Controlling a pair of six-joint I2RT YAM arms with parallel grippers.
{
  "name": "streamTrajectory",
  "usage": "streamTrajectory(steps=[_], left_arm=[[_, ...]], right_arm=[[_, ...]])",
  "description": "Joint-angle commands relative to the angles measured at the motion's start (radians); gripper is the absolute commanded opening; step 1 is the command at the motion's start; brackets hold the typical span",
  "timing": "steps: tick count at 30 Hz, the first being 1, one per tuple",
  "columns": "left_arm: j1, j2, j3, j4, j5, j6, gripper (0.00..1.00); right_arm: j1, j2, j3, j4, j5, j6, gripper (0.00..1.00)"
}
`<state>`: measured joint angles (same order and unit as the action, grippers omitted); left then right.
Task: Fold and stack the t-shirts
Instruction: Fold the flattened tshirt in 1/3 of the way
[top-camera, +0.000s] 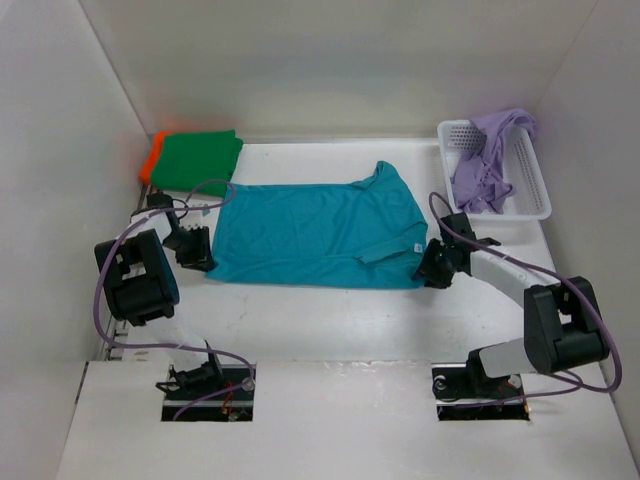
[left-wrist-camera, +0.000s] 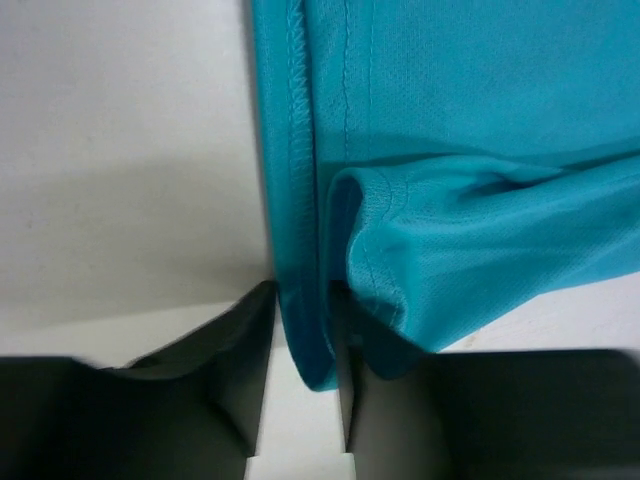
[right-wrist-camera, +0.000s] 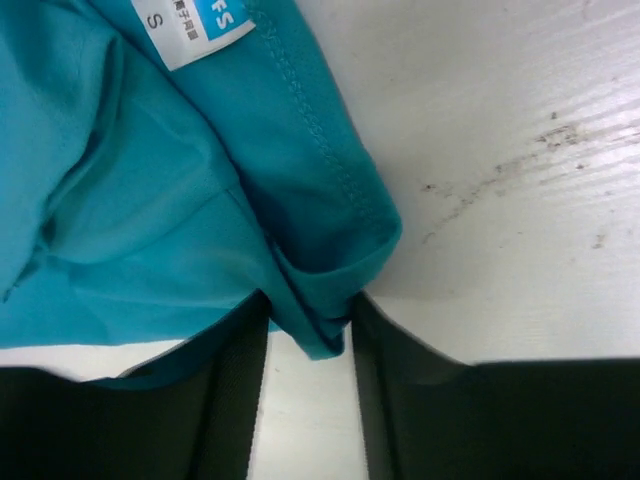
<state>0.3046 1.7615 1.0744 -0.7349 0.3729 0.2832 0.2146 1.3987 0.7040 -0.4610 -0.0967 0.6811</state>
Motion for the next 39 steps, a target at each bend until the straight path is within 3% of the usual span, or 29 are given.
streamTrajectory(steps=[1,4,6,15,17,20,22,25,29,39], left_arm=[[-0.012,0.059,-0.019,0.055,-0.002,0.001,0.18],[0.014,0.021,-0.034,0.077,-0.009,-0.012,0.02],[0.047,-0.025,-0.056,0.084,-0.023,-0.004,0.00],[0.097,-0.258,-0.142,-0.067,-0.043,0.085,0.01],[0.090,-0.287,-0.152,-0.121,-0.058,0.108,0.07],[0.087,-0.316,-0.172,-0.164,-0.086,0.148,0.29],[0.089,-0.332,-0.171,-0.158,-0.109,0.171,0.38],[0.081,-0.353,-0.136,-0.104,-0.129,0.186,0.39],[-0.018,-0.375,-0.077,-0.052,-0.066,0.221,0.45],[-0.112,-0.246,-0.027,-0.041,-0.100,0.191,0.46]], right_arm=[[-0.020,0.013,-0.009,0.074,-0.028,0.034,0.40],[-0.033,-0.018,-0.026,0.059,-0.028,0.034,0.07],[-0.033,-0.061,-0.044,0.029,-0.026,0.038,0.00],[0.087,-0.311,-0.139,-0.163,-0.021,0.159,0.01],[0.117,-0.342,-0.146,-0.205,-0.020,0.184,0.03],[0.157,-0.400,-0.164,-0.251,-0.005,0.221,0.08],[0.165,-0.411,-0.163,-0.264,0.000,0.229,0.10],[0.167,-0.396,-0.164,-0.257,0.011,0.229,0.11],[0.190,-0.374,-0.169,-0.245,0.015,0.230,0.11],[0.205,-0.399,-0.170,-0.252,0.032,0.238,0.11]])
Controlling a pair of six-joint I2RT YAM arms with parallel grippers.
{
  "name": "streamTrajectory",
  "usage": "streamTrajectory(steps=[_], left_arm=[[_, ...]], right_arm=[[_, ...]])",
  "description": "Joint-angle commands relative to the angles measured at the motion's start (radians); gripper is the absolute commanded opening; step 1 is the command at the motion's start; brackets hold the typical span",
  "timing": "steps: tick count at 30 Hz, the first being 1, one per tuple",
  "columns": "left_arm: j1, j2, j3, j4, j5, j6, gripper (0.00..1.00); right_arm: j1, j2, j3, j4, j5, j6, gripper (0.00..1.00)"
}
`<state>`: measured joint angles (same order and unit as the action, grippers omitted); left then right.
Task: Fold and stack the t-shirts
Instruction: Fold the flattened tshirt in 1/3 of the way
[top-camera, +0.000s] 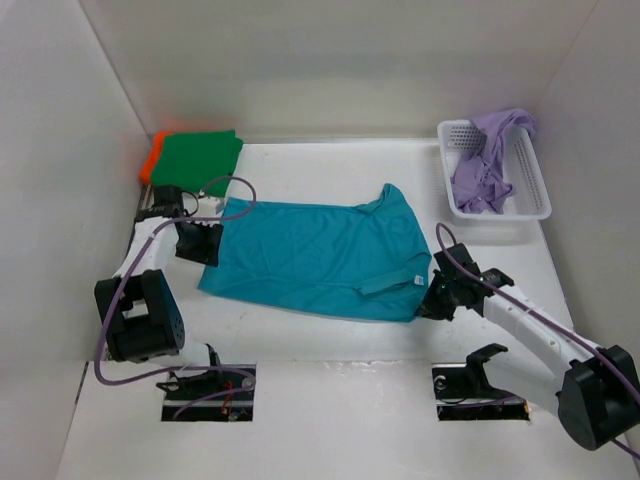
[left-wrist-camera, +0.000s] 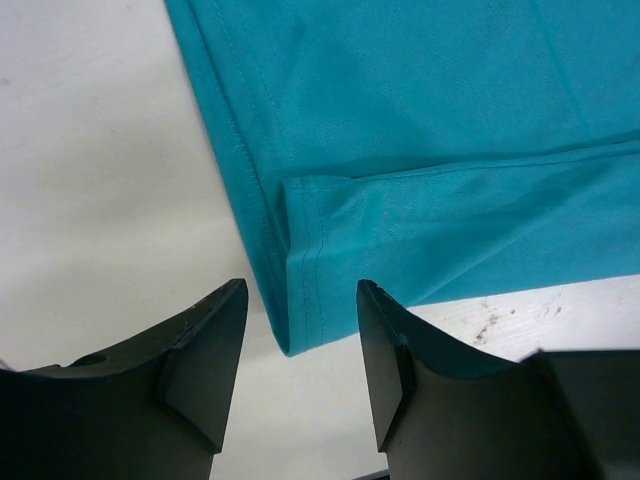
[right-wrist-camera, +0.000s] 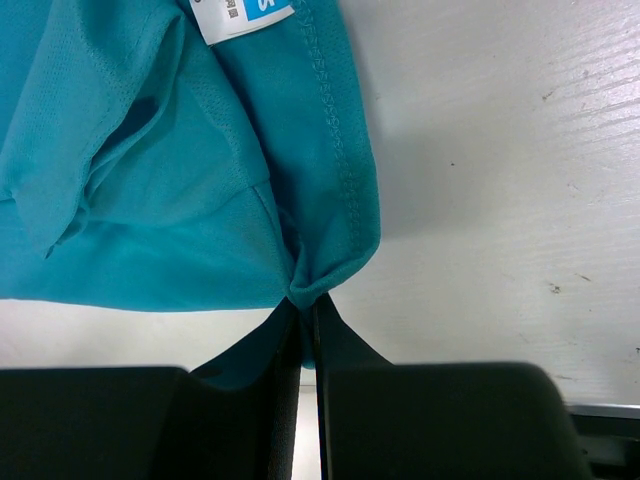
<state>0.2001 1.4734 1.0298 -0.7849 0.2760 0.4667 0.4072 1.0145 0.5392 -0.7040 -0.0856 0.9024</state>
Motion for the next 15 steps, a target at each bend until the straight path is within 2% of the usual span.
streamTrajectory(steps=[1,7,10,13,15], left_arm=[[-0.005,0.054,0.016,0.015,-0.011,0.001,0.46],[-0.009,0.160,0.021,0.067,-0.047,-0.013,0.45],[-0.023,0.177,0.027,0.104,-0.029,-0.042,0.40],[-0.026,0.186,0.027,0.127,-0.012,-0.065,0.14],[-0.008,0.183,0.018,0.150,-0.021,-0.080,0.06]], right_arm=[[0.015,-0.013,-0.005,-0.009,0.021,0.016,0.11],[0.026,-0.005,-0.005,-0.005,0.021,0.013,0.11],[0.028,-0.004,-0.007,-0.003,0.023,0.015,0.11],[0.031,-0.005,-0.005,-0.011,0.044,0.020,0.06],[0.032,-0.013,-0.004,-0.023,0.072,0.027,0.04]])
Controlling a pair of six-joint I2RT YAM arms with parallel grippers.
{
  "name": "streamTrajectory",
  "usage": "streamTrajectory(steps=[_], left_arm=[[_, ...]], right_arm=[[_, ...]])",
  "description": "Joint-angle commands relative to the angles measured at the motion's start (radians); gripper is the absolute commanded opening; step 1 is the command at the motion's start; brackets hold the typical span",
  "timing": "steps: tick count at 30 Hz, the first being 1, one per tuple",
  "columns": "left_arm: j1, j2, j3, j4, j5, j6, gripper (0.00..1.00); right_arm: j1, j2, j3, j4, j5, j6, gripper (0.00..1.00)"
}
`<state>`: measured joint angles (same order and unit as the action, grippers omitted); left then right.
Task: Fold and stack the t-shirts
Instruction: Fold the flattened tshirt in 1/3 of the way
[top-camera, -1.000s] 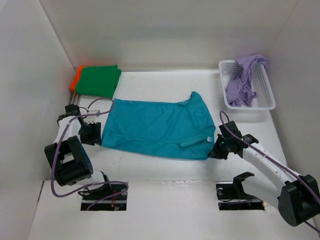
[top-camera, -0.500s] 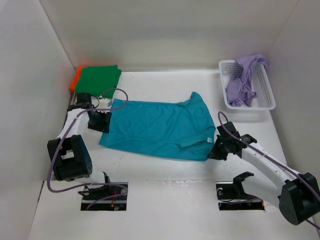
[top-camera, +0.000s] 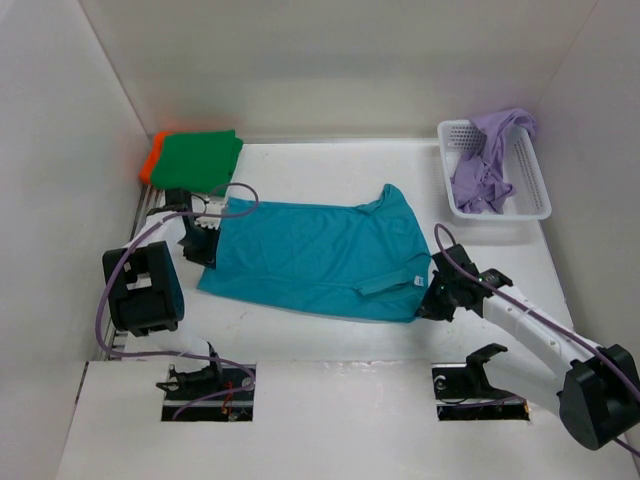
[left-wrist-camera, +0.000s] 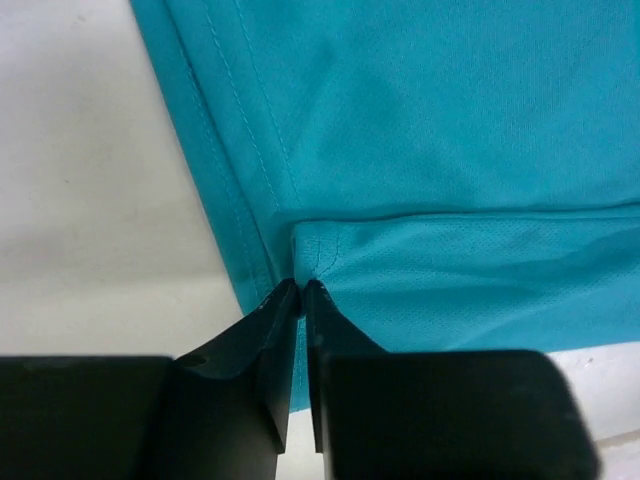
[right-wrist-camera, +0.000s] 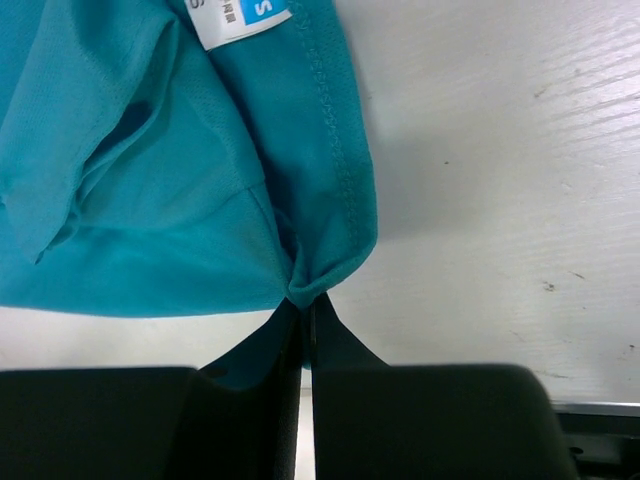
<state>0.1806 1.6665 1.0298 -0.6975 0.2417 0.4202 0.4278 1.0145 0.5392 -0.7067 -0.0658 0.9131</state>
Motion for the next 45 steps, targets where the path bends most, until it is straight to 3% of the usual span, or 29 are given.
streamTrajectory(steps=[1,8,13,17,22,25,30,35,39,42,45], left_arm=[[0.033,-0.014,0.010,0.079,0.010,-0.040,0.03],[0.129,-0.053,-0.030,0.128,0.016,-0.081,0.02],[0.099,-0.048,-0.057,0.096,0.045,-0.061,0.28],[0.102,-0.062,-0.048,0.092,0.028,-0.061,0.43],[0.119,-0.143,0.035,0.092,-0.041,-0.060,0.46],[0.058,-0.246,0.087,0.137,-0.084,-0.049,0.50],[-0.205,-0.312,0.176,0.129,-0.029,0.020,0.57],[-0.633,-0.217,0.246,-0.003,0.119,0.069,0.55],[-0.940,-0.102,0.265,0.009,0.186,0.107,0.54],[-1.054,-0.015,0.282,0.058,0.202,0.112,0.53],[-1.100,0.048,0.300,0.104,0.234,0.097,0.54]], right_arm=[[0.012,-0.017,-0.001,-0.028,0.066,0.021,0.03],[0.012,0.002,0.002,-0.028,0.083,0.021,0.01],[0.013,-0.005,0.001,-0.022,0.072,0.018,0.08],[0.015,-0.022,-0.001,-0.027,0.070,0.021,0.22],[0.015,-0.094,0.010,-0.065,0.092,0.029,0.32],[0.013,-0.132,0.013,-0.083,0.112,0.041,0.35],[0.016,-0.100,0.007,-0.070,0.118,0.049,0.36],[0.024,-0.117,-0.024,-0.043,0.121,0.076,0.37],[0.024,-0.163,-0.083,-0.007,0.115,0.110,0.37],[0.019,-0.200,-0.117,0.009,0.116,0.139,0.36],[0.012,-0.221,-0.127,0.019,0.121,0.152,0.35]])
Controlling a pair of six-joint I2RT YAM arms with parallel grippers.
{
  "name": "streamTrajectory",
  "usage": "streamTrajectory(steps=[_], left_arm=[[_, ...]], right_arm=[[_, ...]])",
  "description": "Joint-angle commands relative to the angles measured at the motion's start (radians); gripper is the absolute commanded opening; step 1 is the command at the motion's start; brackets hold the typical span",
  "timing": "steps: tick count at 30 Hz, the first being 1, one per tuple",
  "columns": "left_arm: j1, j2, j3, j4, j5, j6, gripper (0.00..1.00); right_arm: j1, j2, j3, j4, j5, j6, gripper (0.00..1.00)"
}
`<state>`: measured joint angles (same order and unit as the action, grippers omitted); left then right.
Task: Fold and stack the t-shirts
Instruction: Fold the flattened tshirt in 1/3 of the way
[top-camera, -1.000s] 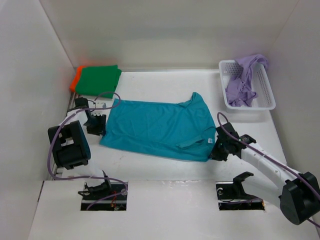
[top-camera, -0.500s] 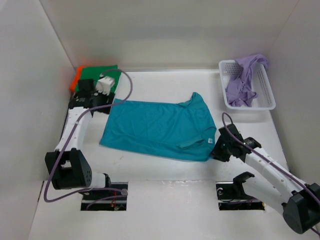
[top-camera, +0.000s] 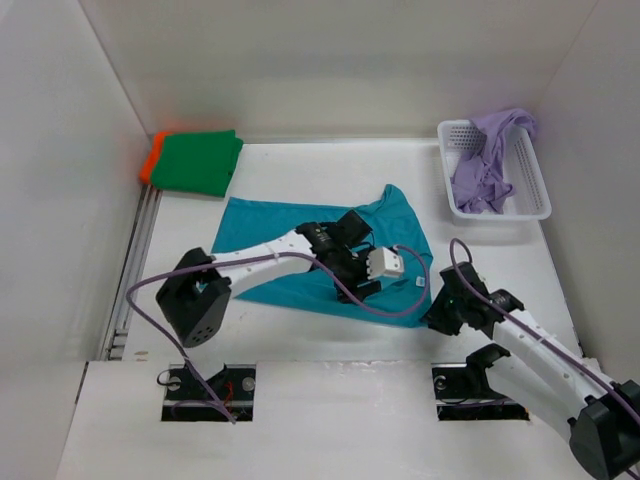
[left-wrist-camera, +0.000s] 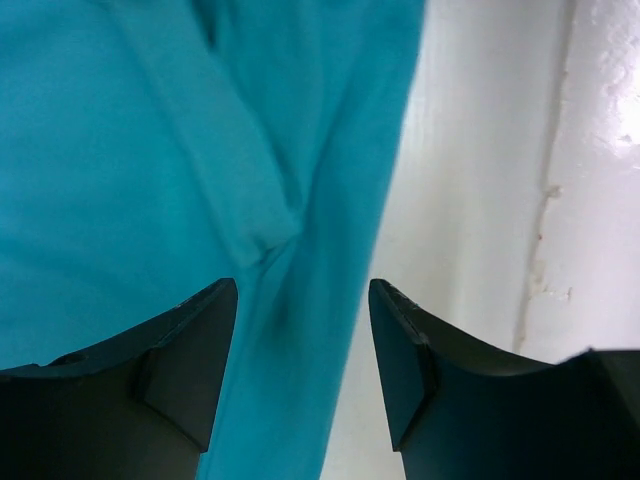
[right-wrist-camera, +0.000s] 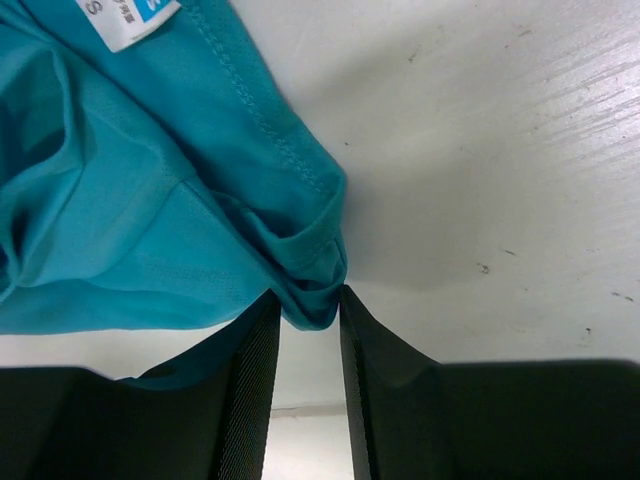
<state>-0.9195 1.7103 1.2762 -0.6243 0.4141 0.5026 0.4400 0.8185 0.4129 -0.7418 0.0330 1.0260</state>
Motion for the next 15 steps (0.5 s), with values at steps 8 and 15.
streamTrajectory(steps=[8,15], left_arm=[[-0.017,0.161,0.136,0.046,0.023,-0.019,0.46],[-0.014,0.206,0.152,0.063,-0.005,-0.038,0.36]], right_arm=[[0.002,-0.001,-0.005,0.074,0.024,0.031,0.32],[0.002,0.001,-0.006,0.079,0.024,0.031,0.32]])
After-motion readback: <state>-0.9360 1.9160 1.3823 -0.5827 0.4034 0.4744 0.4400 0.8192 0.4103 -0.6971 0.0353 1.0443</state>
